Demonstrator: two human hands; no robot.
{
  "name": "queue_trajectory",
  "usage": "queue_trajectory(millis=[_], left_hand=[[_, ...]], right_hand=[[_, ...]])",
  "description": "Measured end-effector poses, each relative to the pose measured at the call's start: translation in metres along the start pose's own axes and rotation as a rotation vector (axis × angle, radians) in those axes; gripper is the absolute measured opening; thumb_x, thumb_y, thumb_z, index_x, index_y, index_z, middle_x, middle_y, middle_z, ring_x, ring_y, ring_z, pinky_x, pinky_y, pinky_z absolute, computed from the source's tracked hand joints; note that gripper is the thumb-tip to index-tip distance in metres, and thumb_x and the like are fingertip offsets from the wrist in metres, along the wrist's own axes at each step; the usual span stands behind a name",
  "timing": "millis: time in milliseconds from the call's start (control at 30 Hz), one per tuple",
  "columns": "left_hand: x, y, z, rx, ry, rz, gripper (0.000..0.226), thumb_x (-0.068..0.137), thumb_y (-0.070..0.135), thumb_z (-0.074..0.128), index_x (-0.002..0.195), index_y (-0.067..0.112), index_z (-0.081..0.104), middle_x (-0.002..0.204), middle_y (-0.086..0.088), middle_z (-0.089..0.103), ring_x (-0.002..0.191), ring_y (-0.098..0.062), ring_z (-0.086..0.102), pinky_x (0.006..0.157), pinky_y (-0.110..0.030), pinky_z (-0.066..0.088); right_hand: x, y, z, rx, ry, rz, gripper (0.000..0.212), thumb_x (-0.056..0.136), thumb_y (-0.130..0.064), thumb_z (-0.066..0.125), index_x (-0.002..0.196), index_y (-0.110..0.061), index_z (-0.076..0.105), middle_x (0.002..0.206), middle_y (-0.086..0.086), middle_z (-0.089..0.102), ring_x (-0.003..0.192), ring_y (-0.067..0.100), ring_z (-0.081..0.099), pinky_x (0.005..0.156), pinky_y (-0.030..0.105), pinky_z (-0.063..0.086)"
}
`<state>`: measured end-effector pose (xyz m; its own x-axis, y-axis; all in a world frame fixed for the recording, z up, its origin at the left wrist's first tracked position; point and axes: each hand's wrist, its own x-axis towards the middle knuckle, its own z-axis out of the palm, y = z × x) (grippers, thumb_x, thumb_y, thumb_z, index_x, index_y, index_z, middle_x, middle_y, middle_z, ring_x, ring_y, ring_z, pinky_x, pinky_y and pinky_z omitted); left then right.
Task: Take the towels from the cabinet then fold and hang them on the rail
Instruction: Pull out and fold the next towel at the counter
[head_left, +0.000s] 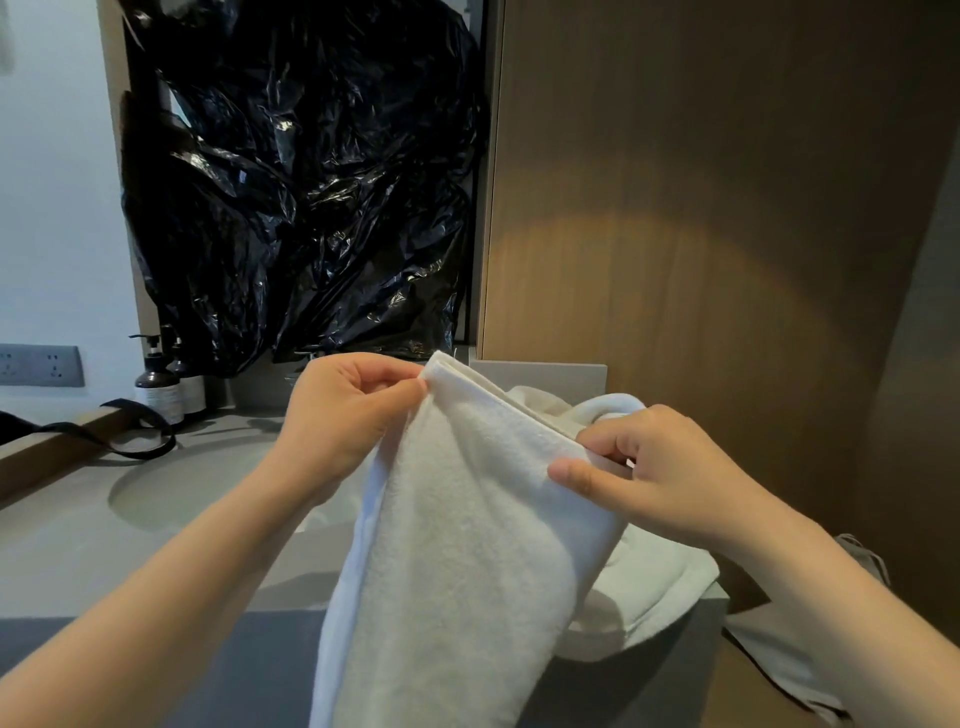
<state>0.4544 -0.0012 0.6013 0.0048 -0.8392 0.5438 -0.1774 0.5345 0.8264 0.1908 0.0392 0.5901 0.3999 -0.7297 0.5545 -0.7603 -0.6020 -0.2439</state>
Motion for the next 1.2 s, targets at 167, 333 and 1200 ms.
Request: queue_trajectory(millis=[167,333,1200], left_hand=[[0.006,-0.009,0.0,-0.008,-0.008,-0.016,0.022,0.083,0.008,0.067,0.081,0.026,0.079,0.082,-0.016,0.074,0.074,-0.025,0.069,0.074,-0.04,0.061],[0.008,-0.015,0.007,-0.162,-0.068,-0.072,0.022,0.085,0.003,0.064,0.083,0.019,0.08,0.083,-0.014,0.075,0.073,-0.019,0.067,0.066,-0.028,0.059],[0.022,-0.073,0.055,-0.035,-0.15,-0.158,0.013,0.083,0.038,0.072,0.085,0.026,0.077,0.082,0.008,0.076,0.074,-0.005,0.07,0.061,-0.017,0.049]], right_hand=[[0.002,0.005,-0.006,-0.233,0.262,-0.041,0.051,0.091,-0.061,0.045,0.061,-0.022,0.055,0.054,-0.009,0.052,0.051,0.013,0.051,0.05,0.032,0.047],[0.014,0.002,-0.007,-0.251,0.422,-0.034,0.039,0.093,-0.055,0.05,0.08,-0.022,0.066,0.068,-0.009,0.062,0.062,0.01,0.058,0.066,0.033,0.053],[0.051,0.073,0.04,-0.468,0.195,0.251,0.05,0.098,-0.055,0.041,0.062,-0.022,0.05,0.056,-0.007,0.049,0.06,0.019,0.053,0.075,0.028,0.033]])
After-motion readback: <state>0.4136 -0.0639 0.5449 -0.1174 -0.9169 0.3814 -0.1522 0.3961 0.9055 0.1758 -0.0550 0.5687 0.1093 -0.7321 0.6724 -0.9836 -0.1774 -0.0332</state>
